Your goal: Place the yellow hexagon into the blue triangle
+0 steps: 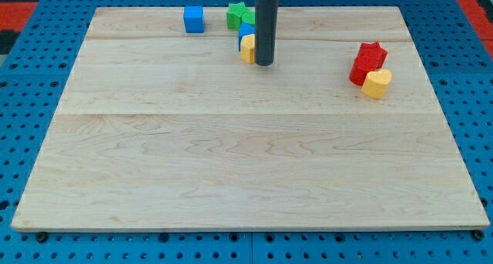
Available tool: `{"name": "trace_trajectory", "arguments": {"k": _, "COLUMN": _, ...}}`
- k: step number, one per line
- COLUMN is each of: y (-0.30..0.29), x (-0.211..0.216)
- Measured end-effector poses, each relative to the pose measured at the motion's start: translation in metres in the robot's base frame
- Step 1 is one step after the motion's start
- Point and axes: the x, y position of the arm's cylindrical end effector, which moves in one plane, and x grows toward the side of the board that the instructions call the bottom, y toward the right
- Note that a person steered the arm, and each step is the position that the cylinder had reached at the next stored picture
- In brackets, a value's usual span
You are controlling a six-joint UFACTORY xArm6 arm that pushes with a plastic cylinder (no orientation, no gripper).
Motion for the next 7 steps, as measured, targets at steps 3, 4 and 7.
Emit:
{"name": "trace_trajectory", "arguments": {"k": 3, "y": -0.022, "x": -0.011}}
{"name": "trace_trajectory", "arguments": {"k": 4, "y": -0.031, "x": -0.025}}
{"name": "trace_trajectory", "arguments": {"k": 7, "y": -0.044, "x": -0.013}}
